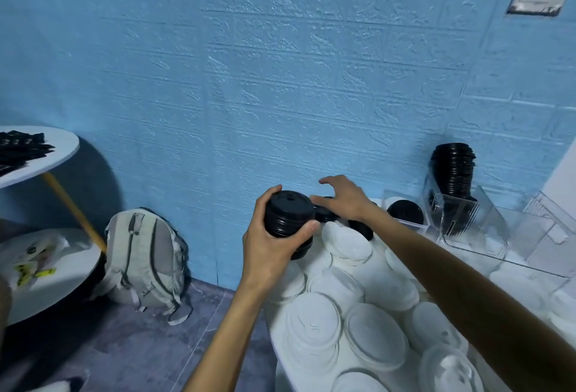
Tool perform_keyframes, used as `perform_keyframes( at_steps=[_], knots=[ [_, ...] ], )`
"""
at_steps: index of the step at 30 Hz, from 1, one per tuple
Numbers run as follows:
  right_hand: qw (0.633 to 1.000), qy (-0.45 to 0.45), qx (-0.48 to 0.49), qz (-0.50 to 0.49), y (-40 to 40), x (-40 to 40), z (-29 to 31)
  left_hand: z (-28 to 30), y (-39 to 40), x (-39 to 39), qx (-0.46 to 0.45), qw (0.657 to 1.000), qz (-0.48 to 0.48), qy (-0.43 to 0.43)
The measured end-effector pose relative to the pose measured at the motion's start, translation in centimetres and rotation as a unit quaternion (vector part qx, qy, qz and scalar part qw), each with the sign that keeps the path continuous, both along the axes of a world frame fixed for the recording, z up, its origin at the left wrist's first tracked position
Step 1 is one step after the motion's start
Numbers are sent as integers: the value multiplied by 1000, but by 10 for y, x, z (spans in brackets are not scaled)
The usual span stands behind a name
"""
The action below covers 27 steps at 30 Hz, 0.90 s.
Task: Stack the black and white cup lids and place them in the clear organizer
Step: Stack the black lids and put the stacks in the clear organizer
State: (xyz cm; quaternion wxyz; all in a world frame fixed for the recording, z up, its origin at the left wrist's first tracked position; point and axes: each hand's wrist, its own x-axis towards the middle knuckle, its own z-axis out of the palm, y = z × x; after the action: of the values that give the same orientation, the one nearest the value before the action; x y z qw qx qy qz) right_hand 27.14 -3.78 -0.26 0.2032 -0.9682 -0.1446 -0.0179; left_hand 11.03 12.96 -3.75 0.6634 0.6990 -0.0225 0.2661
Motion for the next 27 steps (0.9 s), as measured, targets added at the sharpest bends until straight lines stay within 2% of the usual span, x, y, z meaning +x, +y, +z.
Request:
perform_keyframes(
  at_steps=[3,9,12,14,16,18,22,27],
  knots=[
    [998,34,-47,-6,-3,15,-16,-3,4,6,6,1000,1,10],
    [998,30,-44,16,-4,33,-45,-8,6,11,6,1000,-9,19],
    [999,28,18,5,-5,26,-31,-10,5,12,6,999,-23,24],
    [993,28,118,-6,-5,12,-11,-11,4,12,7,999,-29,25],
    [967,51,250,14,-2,-9,13,-12,2,11,8,999,-30,27],
    [930,88,349,77,4,-40,31,-11,-2,10,10,999,-31,27],
    [906,139,367,157,16,-91,40,-5,-13,4,8,999,-31,25],
    [907,135,366,156,15,-111,34,-3,-22,-7,-2,999,-9,51]
  ],
)
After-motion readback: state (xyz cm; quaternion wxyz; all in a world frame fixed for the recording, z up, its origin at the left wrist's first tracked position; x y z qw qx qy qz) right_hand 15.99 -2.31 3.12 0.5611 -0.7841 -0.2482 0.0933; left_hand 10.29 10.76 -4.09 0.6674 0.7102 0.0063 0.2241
